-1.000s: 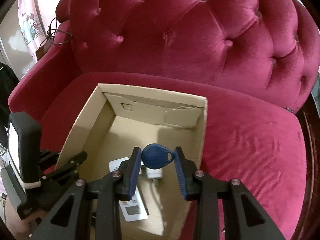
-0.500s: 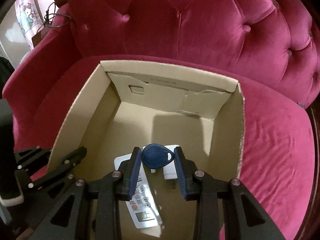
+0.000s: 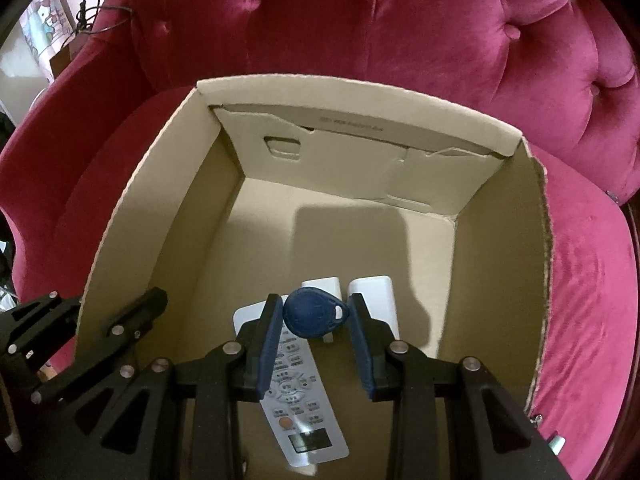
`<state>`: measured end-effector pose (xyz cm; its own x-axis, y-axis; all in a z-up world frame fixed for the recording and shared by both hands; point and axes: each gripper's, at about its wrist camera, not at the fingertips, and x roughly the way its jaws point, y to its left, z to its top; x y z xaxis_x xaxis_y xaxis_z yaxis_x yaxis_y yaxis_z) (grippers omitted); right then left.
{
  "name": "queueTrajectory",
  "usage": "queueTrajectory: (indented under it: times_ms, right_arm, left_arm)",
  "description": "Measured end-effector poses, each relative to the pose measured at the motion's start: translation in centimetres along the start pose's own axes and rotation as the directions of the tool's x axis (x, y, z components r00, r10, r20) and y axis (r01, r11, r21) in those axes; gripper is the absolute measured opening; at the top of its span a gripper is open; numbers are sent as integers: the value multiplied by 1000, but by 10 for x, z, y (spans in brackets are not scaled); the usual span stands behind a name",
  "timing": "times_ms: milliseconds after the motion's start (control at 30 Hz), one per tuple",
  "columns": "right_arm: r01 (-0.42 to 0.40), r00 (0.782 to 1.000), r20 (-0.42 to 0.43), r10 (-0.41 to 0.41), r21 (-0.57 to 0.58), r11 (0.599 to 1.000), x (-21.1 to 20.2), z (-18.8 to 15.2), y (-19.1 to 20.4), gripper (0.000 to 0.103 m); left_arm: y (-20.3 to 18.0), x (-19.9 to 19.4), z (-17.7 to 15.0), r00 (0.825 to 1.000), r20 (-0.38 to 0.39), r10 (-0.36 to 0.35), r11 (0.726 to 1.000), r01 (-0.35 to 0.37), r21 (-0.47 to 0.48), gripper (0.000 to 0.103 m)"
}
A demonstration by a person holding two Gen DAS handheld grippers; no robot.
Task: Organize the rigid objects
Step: 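Carry the blue key fob into the box with the right gripper, then open the right gripper to drop the key fob beside the adapters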
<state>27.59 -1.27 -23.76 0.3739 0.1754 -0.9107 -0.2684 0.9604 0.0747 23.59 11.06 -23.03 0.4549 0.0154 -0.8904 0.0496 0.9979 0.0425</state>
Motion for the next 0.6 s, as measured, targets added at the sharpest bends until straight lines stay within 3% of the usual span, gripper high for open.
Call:
queueTrajectory:
  times_ms: [400, 533, 600]
  right_arm:
    - [-1, 1000, -11, 1, 8, 1000, 5, -2, 2, 36]
    - [-9, 1000, -3, 9, 15, 1000, 3, -1, 0, 49]
    - [-10, 1000, 2, 10, 16, 1000, -1, -1, -1, 50]
  left_arm:
    - [0, 0, 0, 1000, 0, 1, 1000, -1, 1, 15]
    - [-1, 0, 0, 1000, 0, 2, 1000, -2, 2, 15]
    - [-1, 0, 0, 1000, 0, 1, 1000, -1, 2, 15]
